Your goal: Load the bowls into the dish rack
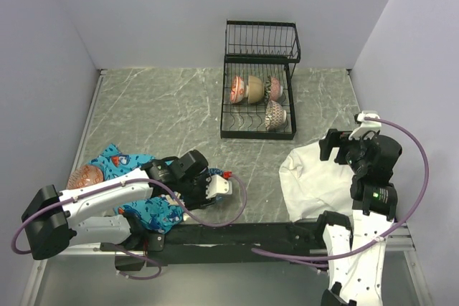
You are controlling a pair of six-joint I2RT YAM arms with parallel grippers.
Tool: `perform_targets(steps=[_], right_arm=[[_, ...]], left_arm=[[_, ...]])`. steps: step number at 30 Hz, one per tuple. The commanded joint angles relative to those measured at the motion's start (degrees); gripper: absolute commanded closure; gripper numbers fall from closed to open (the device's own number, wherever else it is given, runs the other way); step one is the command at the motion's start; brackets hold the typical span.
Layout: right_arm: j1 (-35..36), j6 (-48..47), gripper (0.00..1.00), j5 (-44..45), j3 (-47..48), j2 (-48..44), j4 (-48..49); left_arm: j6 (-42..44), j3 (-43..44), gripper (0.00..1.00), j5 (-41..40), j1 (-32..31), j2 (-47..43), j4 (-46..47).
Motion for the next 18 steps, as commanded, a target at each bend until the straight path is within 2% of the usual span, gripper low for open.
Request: perform_targets(steps=[1,8,18], right_arm=[[-2.47,2.70,0.02,-2.80,-1.18,-0.85,1.76],[-4.49,2.18,0.02,-2.54,-1.80,-1.12,1.32],[-6.86,2.09,0.02,-2.37,-1.80,-2.26,1.15]], left_arm=[[-0.96,0.12,0.54,-2.02,-0.51,-1.09,3.75],[-1.31,-0.22,0.54,-0.61,-1.47,-1.18,3.83],[-2.27,-4.62,0.54,-5.18,-2.88,0.58,9.98]])
